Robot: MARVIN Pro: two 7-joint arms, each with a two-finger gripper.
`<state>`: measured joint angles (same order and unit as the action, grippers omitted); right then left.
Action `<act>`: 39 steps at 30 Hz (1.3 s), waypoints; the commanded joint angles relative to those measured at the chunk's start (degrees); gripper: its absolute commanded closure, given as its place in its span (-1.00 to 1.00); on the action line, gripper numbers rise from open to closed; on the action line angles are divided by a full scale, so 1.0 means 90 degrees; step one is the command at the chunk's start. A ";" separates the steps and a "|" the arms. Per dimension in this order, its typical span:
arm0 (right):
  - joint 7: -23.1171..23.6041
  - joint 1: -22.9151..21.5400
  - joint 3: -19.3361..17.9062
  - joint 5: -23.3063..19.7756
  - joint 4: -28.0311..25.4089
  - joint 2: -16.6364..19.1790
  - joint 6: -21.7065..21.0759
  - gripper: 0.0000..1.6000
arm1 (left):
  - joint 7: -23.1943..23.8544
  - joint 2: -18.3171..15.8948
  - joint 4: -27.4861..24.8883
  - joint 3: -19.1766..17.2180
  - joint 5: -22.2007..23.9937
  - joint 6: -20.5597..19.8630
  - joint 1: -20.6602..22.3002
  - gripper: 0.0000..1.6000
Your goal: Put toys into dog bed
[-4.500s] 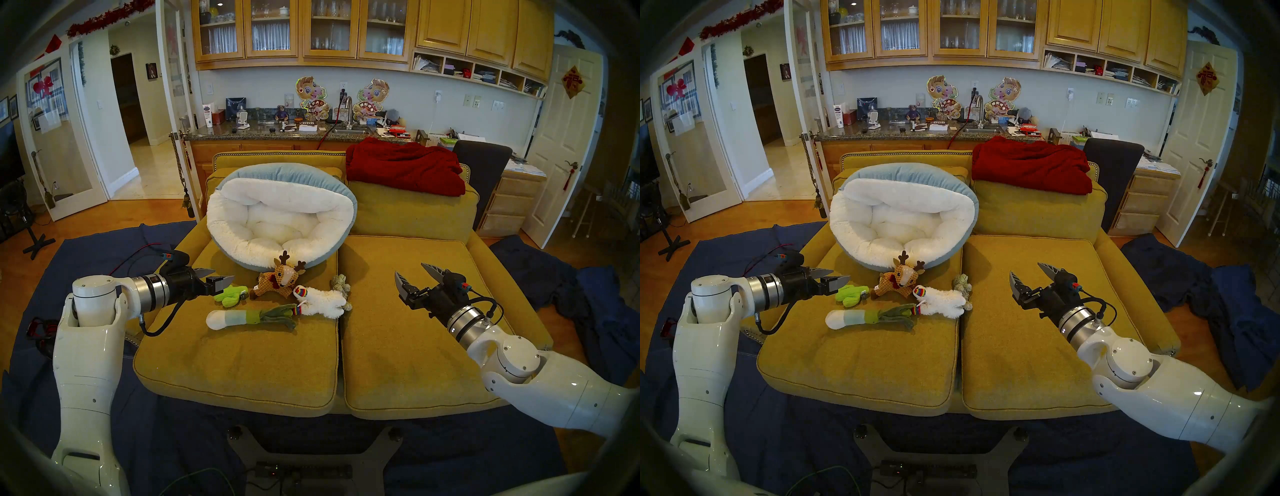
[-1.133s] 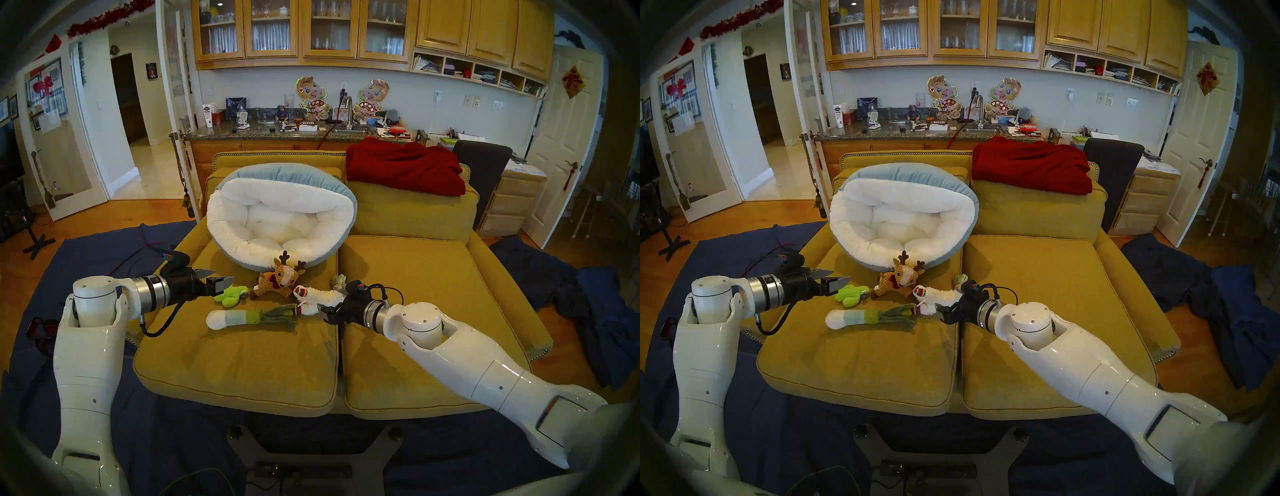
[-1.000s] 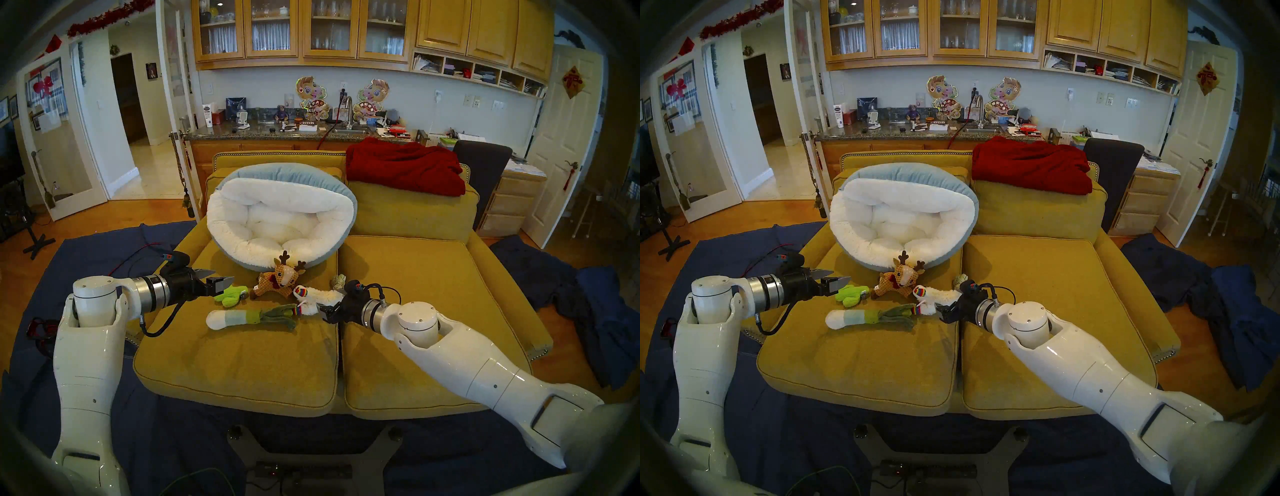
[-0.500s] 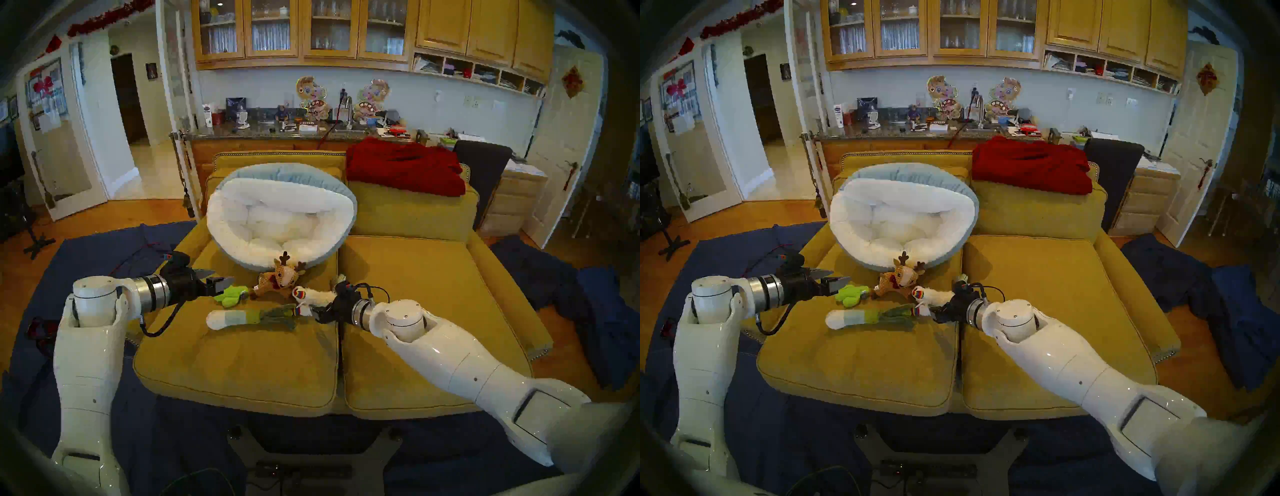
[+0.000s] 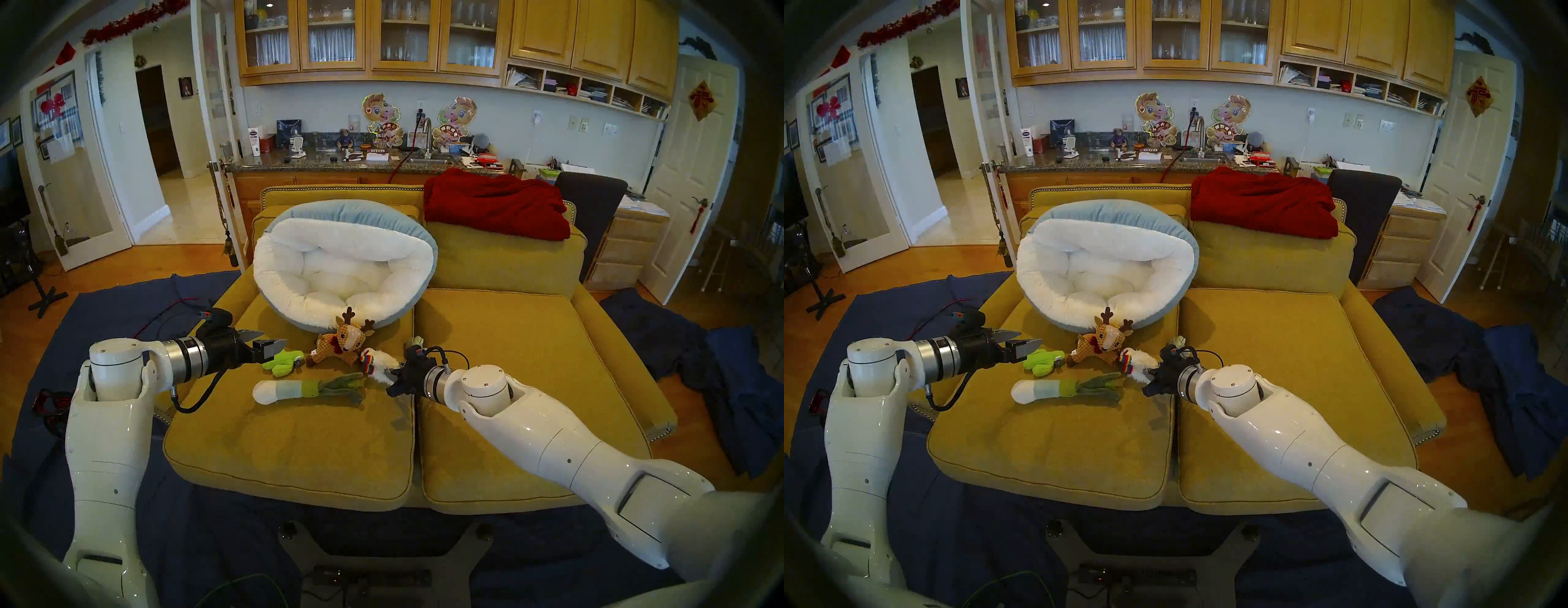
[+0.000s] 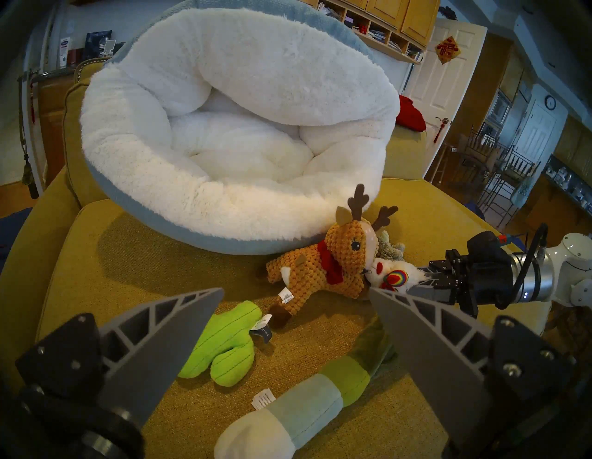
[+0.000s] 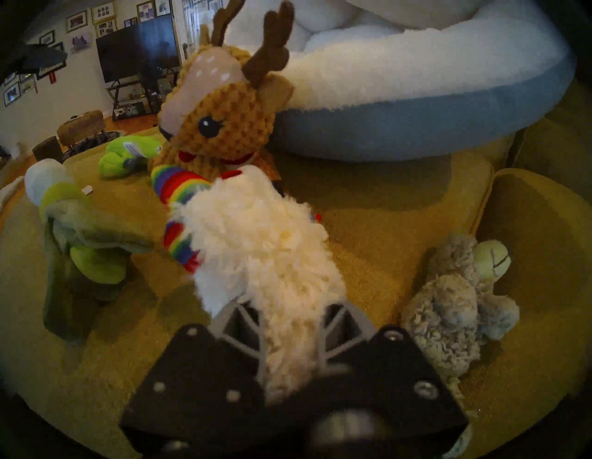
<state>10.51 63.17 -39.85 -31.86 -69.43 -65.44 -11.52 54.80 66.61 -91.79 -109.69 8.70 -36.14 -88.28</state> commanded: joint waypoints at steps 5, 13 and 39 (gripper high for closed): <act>-0.0007 -0.0144 -0.0302 0.0231 -0.1090 0.0748 0.0436 1.00 | 0.0015 -0.0022 -0.0128 -0.0019 0.0039 0.0022 0.0152 -1.00; -0.0122 -0.0094 -0.0587 0.0218 -0.1659 0.1149 0.0509 1.00 | 0.0015 -0.0022 -0.0126 -0.0019 0.0039 0.0024 0.0152 -1.00; -0.0607 -0.0929 -0.0759 0.0256 -0.1398 0.0291 -0.0343 1.00 | 0.0016 -0.0021 -0.0133 -0.0020 0.0043 0.0019 0.0156 -1.00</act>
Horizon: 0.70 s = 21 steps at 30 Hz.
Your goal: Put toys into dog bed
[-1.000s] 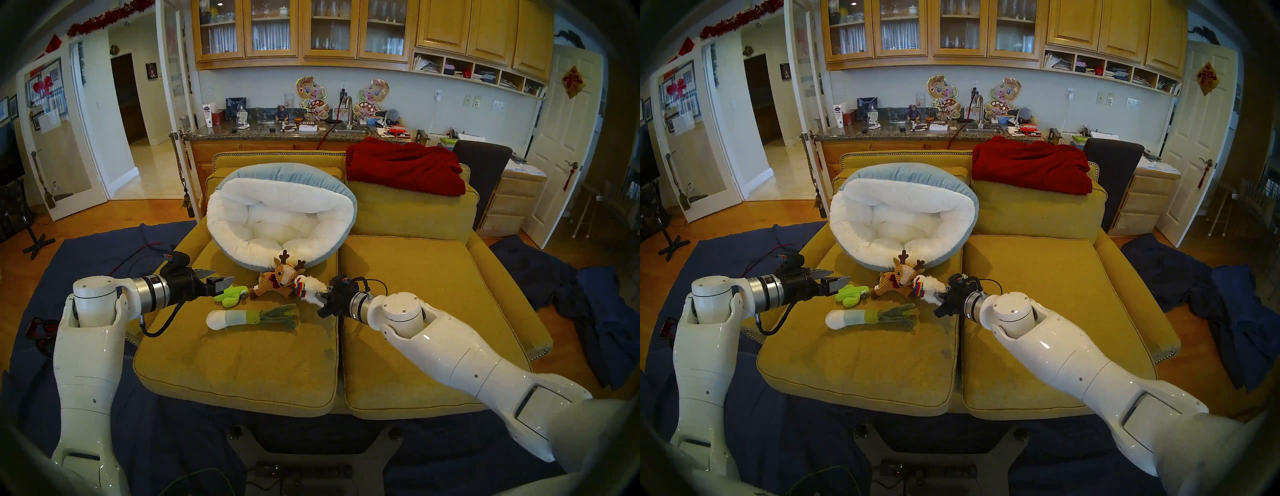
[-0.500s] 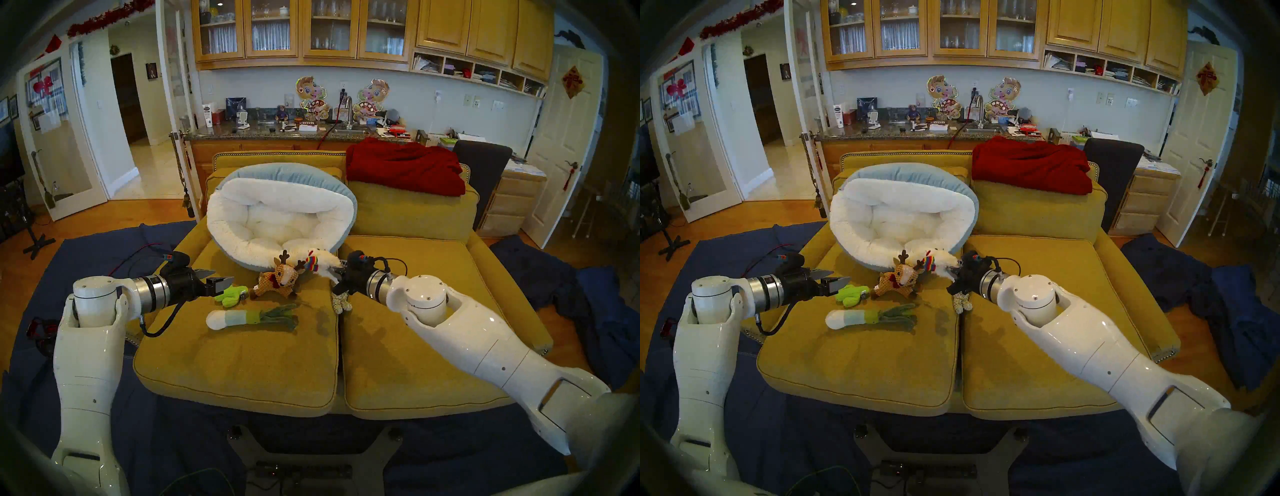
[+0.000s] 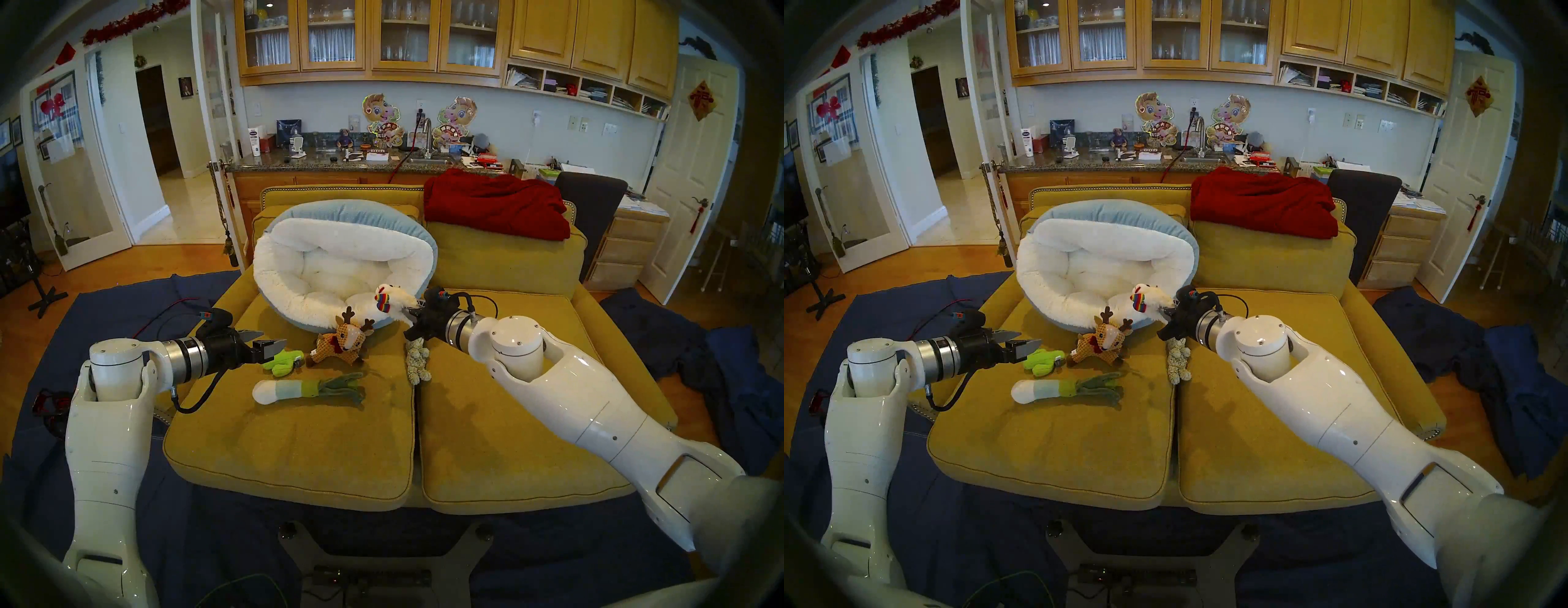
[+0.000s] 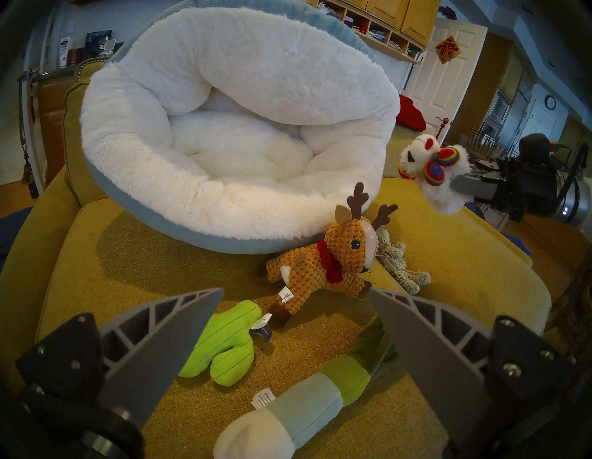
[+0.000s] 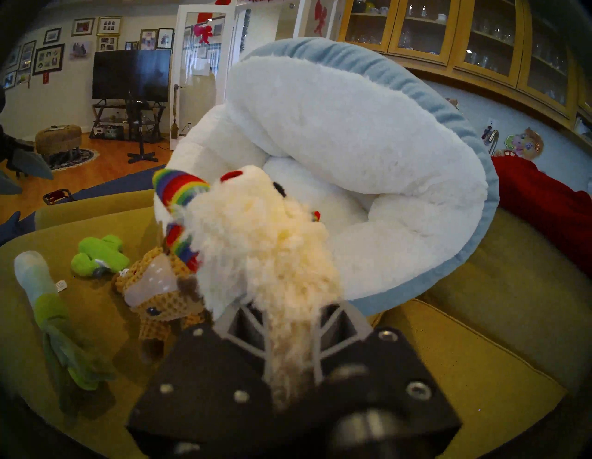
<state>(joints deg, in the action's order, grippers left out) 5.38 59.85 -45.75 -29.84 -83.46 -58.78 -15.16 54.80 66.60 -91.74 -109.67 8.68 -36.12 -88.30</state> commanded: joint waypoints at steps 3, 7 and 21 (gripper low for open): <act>-0.0036 -0.0650 -0.0084 0.0054 0.0305 -0.0579 0.0081 1.00 | 0.0016 -0.0021 -0.0137 -0.0022 0.0043 0.0018 0.0158 -1.00; -0.0009 -0.0797 -0.0041 0.0103 0.0518 -0.0778 0.0127 1.00 | 0.0016 -0.0021 -0.0136 -0.0021 0.0043 0.0019 0.0158 -1.00; 0.0121 -0.1384 0.0250 0.0427 0.1430 -0.1540 0.0275 1.00 | 0.0015 -0.0022 -0.0133 -0.0020 0.0042 0.0021 0.0156 -1.00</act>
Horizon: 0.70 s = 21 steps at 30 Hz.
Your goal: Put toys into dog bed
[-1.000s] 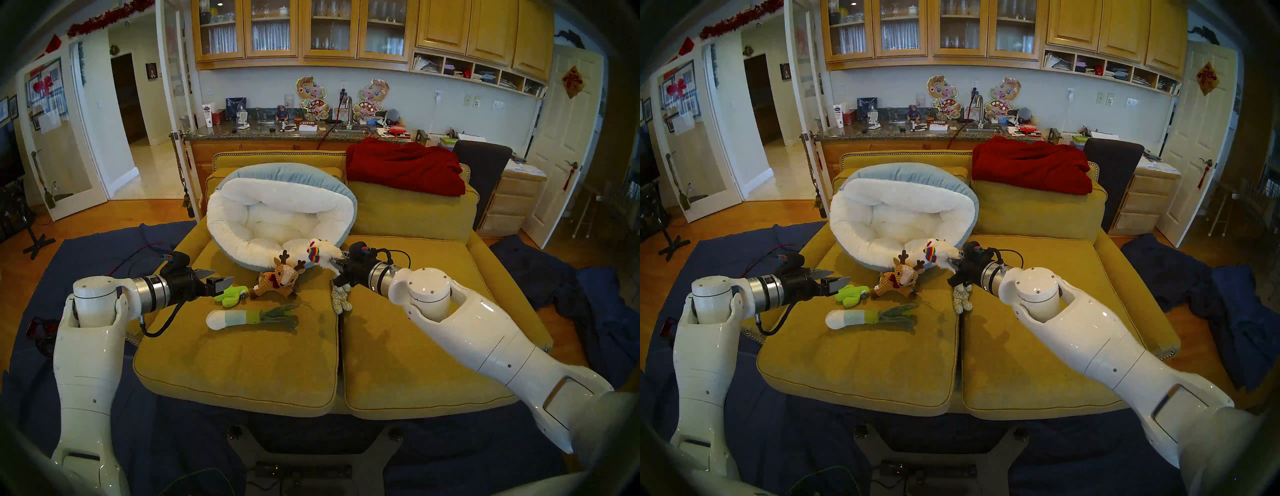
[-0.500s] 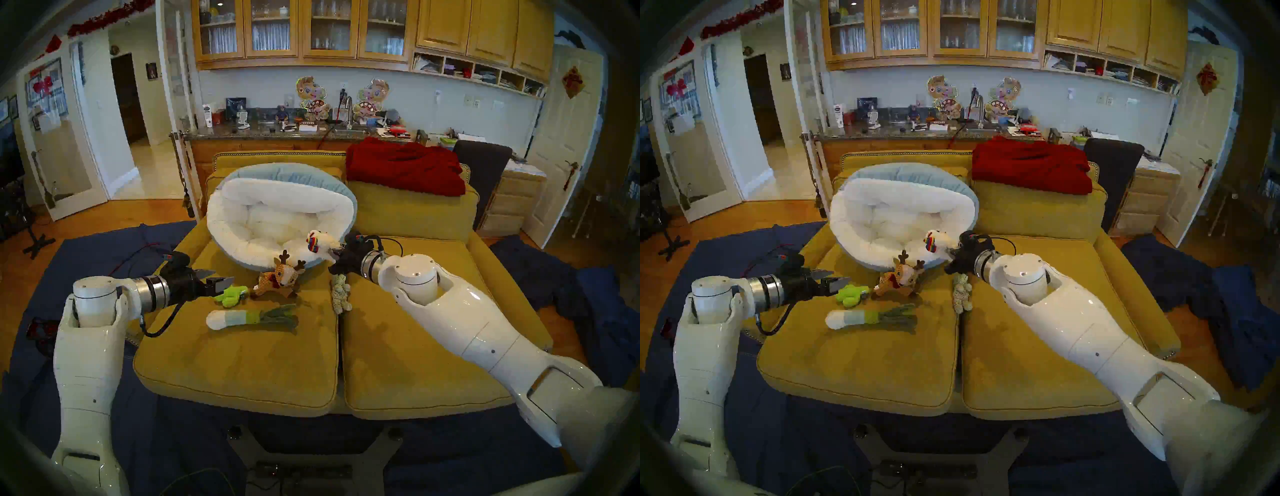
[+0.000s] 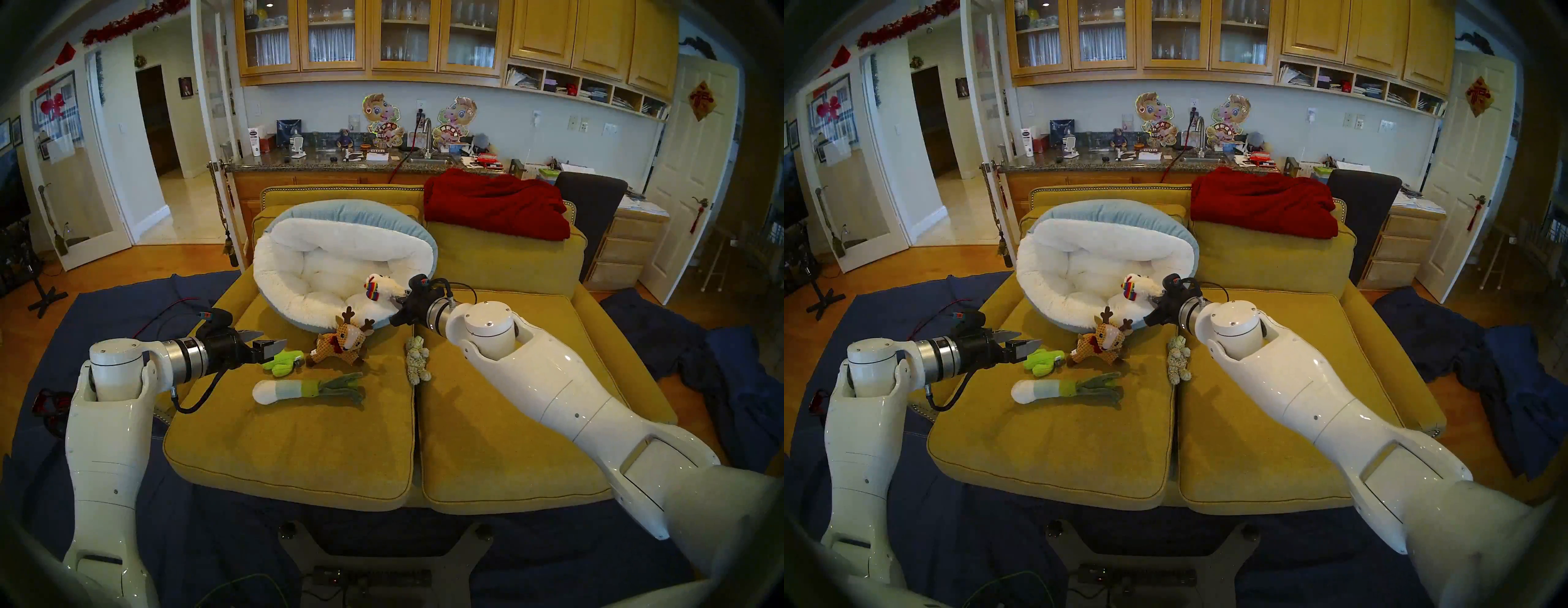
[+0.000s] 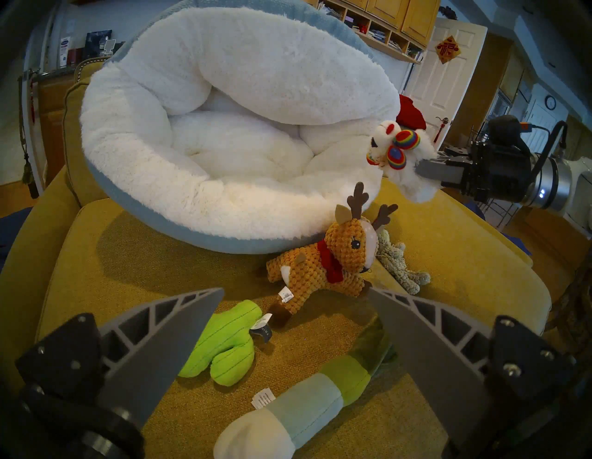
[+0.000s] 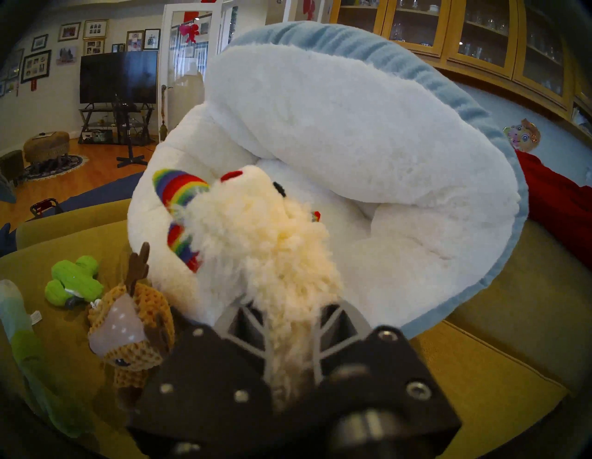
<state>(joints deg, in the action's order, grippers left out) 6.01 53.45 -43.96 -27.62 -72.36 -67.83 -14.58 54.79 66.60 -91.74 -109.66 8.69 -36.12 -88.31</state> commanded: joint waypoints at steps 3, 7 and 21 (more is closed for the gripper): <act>0.0072 -0.0707 -0.0031 0.0298 0.0376 -0.0720 0.0244 1.00 | 0.0016 -0.0022 -0.0132 -0.0021 0.0041 0.0022 0.0156 -1.00; 0.0110 -0.0897 -0.0072 0.0434 0.0749 -0.0914 0.0288 1.00 | 0.0016 -0.0023 -0.0131 -0.0020 0.0040 0.0023 0.0155 -1.00; 0.0254 -0.1434 -0.0528 0.0912 0.1880 -0.1231 0.0434 1.00 | 0.0015 -0.0024 -0.0122 -0.0019 0.0035 0.0026 0.0149 -1.00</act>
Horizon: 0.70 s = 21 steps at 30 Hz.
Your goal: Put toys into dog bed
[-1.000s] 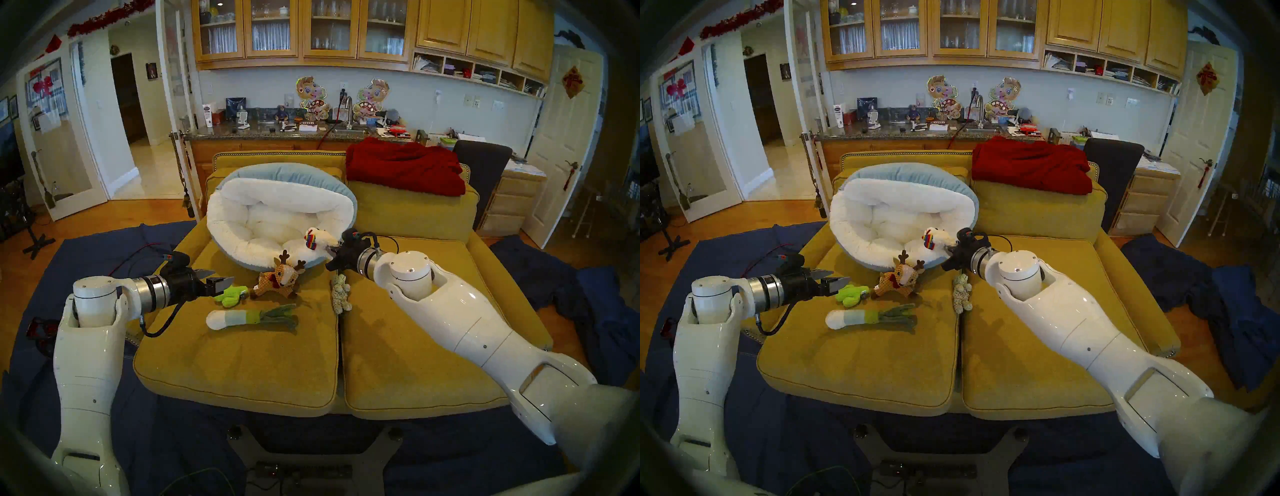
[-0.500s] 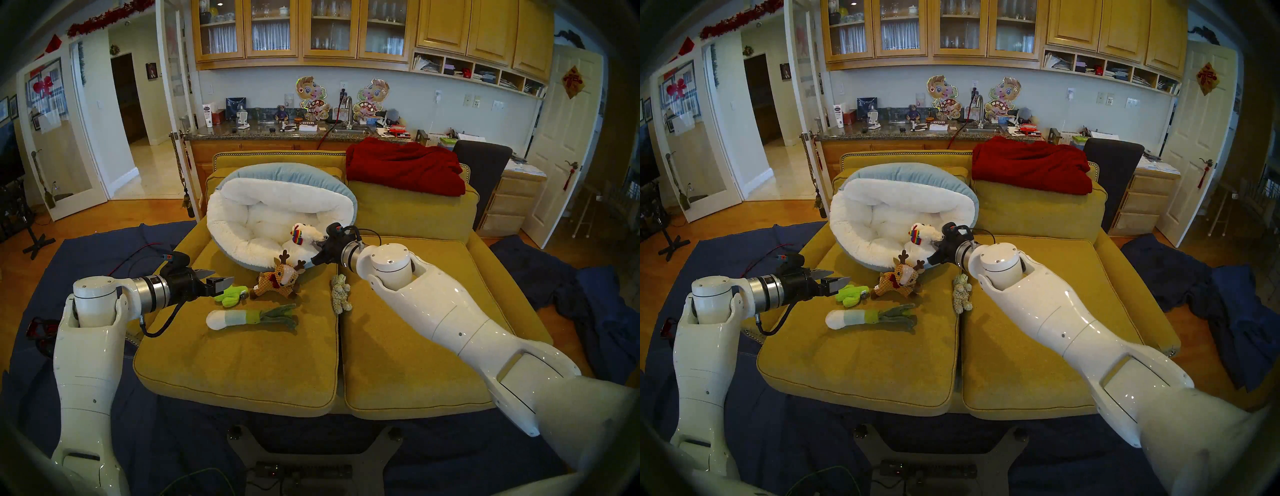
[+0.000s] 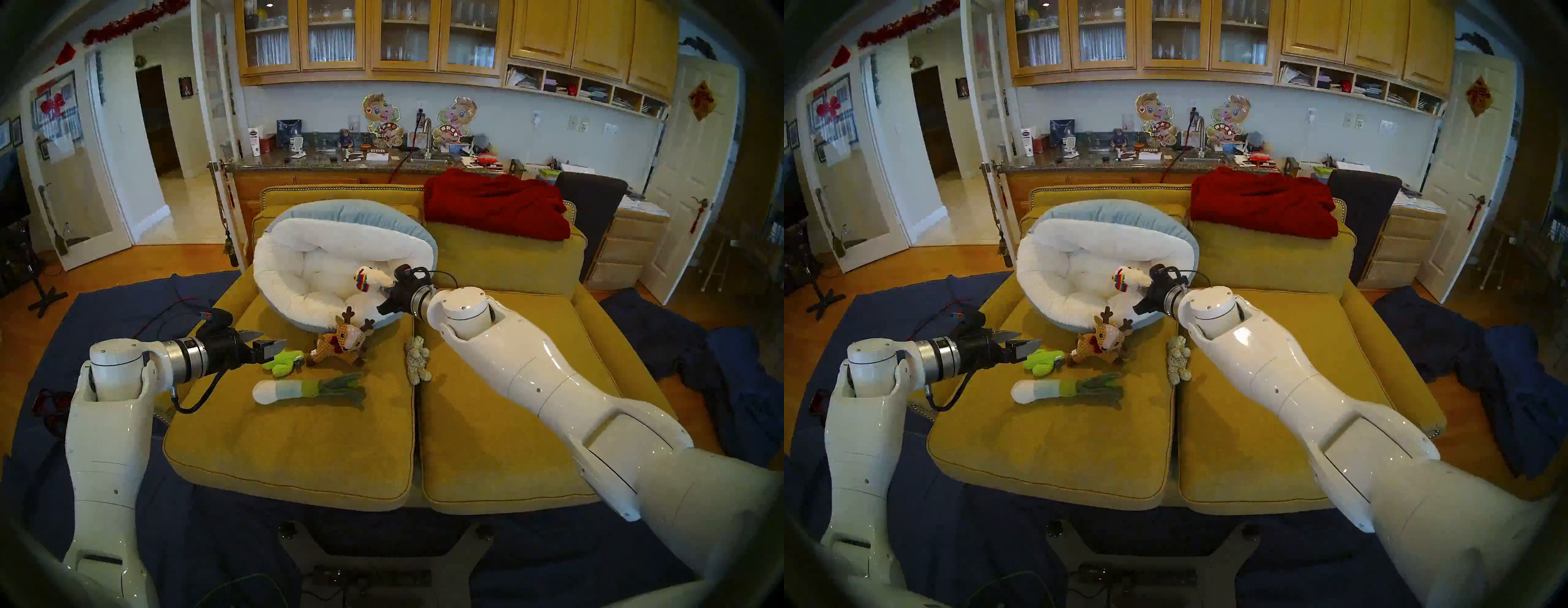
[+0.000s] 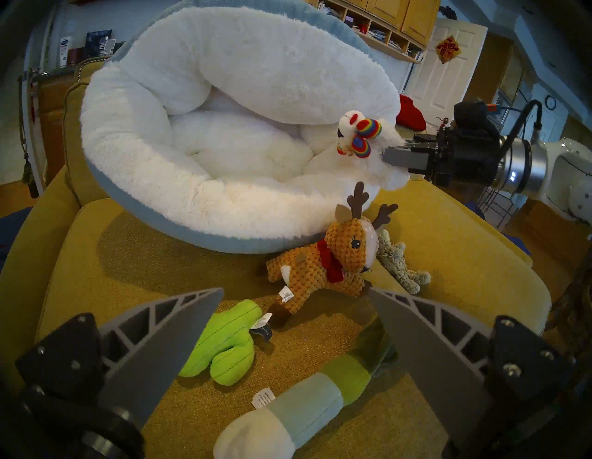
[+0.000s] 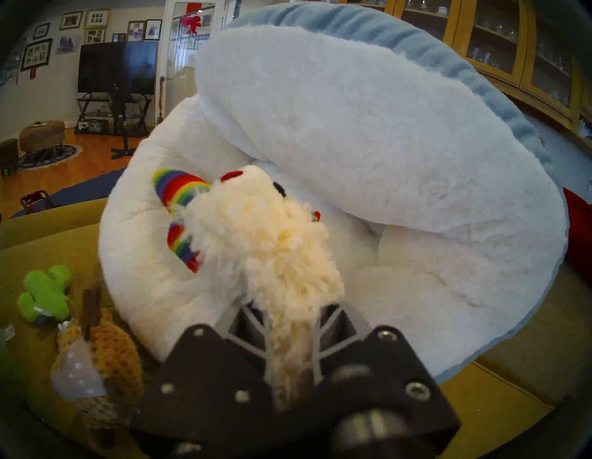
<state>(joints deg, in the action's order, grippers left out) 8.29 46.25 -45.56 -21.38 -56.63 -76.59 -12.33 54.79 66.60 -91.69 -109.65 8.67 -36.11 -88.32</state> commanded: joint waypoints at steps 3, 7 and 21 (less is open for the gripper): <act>0.0037 -0.0749 -0.0396 0.0318 0.0327 -0.0358 0.0215 1.00 | 0.0014 -0.0024 -0.0125 -0.0019 0.0036 0.0025 0.0149 -1.00; 0.0075 -0.0862 -0.0445 0.0454 0.0561 -0.0523 0.0267 1.00 | 0.0014 -0.0024 -0.0123 -0.0019 0.0036 0.0026 0.0149 -1.00; 0.0302 -0.1419 -0.0272 0.0738 0.1539 -0.1133 0.0403 1.00 | 0.0013 -0.0025 -0.0118 -0.0018 0.0035 0.0028 0.0147 -1.00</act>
<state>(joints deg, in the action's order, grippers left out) 10.69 39.39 -47.97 -15.82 -44.00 -82.70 -10.43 54.76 66.59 -91.61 -109.64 8.65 -36.09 -88.36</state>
